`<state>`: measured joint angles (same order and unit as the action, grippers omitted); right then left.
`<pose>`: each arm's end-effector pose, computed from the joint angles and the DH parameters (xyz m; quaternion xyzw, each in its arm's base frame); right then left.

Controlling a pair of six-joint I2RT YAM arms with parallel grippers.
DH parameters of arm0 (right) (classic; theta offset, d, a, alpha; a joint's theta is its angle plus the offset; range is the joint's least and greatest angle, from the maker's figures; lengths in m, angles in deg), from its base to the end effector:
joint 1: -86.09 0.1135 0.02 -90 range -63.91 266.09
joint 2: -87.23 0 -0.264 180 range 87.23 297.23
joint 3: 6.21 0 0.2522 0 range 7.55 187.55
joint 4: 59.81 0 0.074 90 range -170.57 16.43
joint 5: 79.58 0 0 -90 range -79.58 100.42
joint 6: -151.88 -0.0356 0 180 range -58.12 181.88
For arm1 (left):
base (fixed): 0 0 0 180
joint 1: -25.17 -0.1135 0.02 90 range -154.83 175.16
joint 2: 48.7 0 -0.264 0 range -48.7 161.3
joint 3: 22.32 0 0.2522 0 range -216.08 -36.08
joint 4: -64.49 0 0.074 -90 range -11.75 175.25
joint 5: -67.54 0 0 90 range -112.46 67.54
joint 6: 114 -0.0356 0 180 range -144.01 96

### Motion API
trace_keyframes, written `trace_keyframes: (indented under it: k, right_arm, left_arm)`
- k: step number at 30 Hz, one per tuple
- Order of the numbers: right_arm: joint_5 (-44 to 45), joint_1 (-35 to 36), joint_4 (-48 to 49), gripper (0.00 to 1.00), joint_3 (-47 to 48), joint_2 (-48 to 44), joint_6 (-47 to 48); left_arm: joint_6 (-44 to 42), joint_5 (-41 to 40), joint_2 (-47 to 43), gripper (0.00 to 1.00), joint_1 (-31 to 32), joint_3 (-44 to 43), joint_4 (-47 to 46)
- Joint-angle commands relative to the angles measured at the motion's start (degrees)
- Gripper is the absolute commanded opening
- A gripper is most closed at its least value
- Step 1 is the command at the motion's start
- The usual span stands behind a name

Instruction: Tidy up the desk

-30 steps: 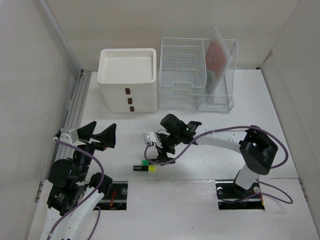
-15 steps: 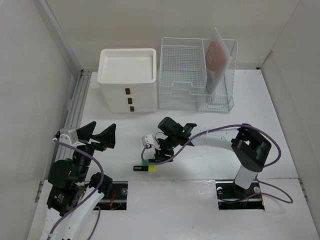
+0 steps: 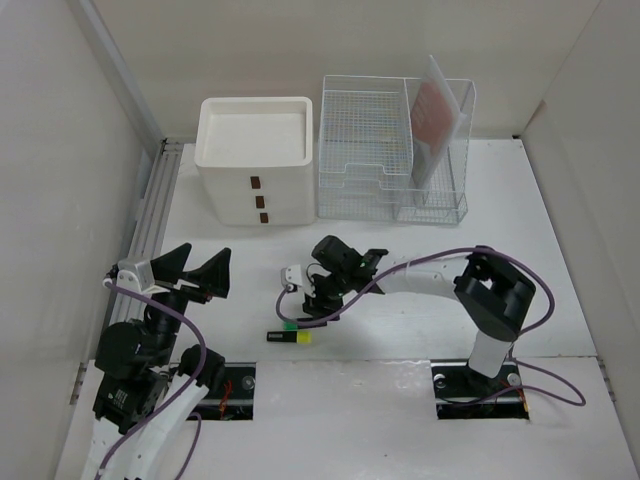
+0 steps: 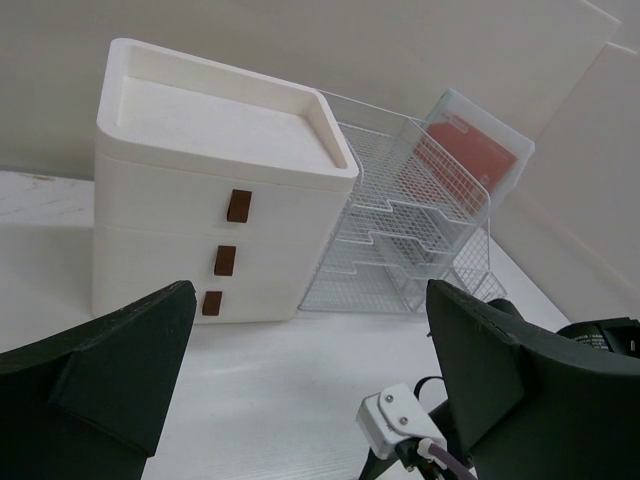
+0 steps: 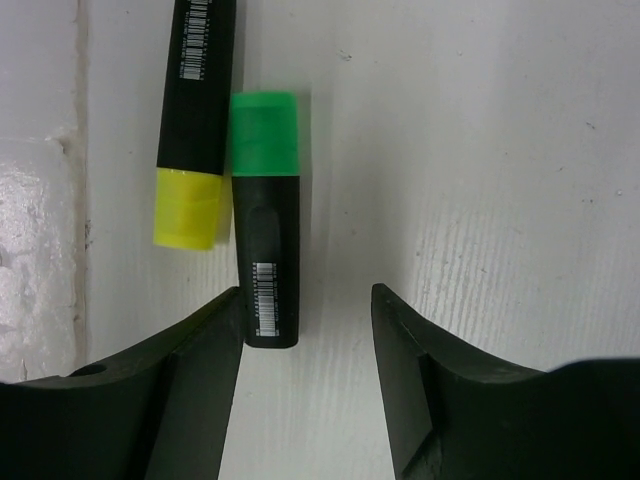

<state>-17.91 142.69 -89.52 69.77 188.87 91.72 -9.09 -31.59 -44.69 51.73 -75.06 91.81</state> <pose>0.1843 0.3102 0.1762 -0.6870 0.6247 0.2941 0.2267 0.0245 -0.0060 0.3614 -0.0084 0.5654 -0.2496 0.7861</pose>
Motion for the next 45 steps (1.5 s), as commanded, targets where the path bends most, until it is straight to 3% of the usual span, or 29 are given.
trace_keyframes:
  k: [1, 12, 21, 26, 31, 34, 39, 45]
  right_arm:
    - [1.6, 1.8, 2.8, 0.58, 1.0, 0.4, -1.7]
    - [4.1, 4.4, 3.3, 0.58, 1.0, 2.2, -1.7]
    - [12.5, 4.4, 3.3, 0.56, 2.2, 4.5, -4.3]
    - [13.1, 4.4, 3.3, 0.45, 2.7, 5.7, -4.3]
    - [13.1, 4.4, 2.7, 0.11, 3.3, 5.7, -3.7]
    - [13.1, 4.4, 2.1, 0.0, 3.8, 5.7, -3.2]
    - [19.7, 4.4, 2.1, 0.0, 6.1, 2.6, -1.5]
    - [34.7, 4.4, 3.6, 0.0, 12.9, 0.2, 2.2]
  left_arm:
    - [0.2, -0.3, -0.6, 1.0, 0.2, 0.0, -2.0]
    - [0.2, -0.3, -0.6, 1.0, 0.2, 0.0, -2.0]
    - [0.2, -0.3, -1.1, 1.0, 0.2, 0.0, -2.0]
    - [0.2, -0.3, -1.1, 1.0, 0.2, 0.0, -2.0]
    - [0.2, -0.3, -1.1, 1.0, 0.2, 0.0, -2.0]
    - [0.2, -0.3, -1.1, 1.0, 0.2, 0.0, -2.0]
    - [0.2, -0.3, -1.1, 1.0, 0.2, 0.0, -2.0]
    - [0.2, -0.3, -0.6, 1.0, 0.2, 0.0, -2.0]
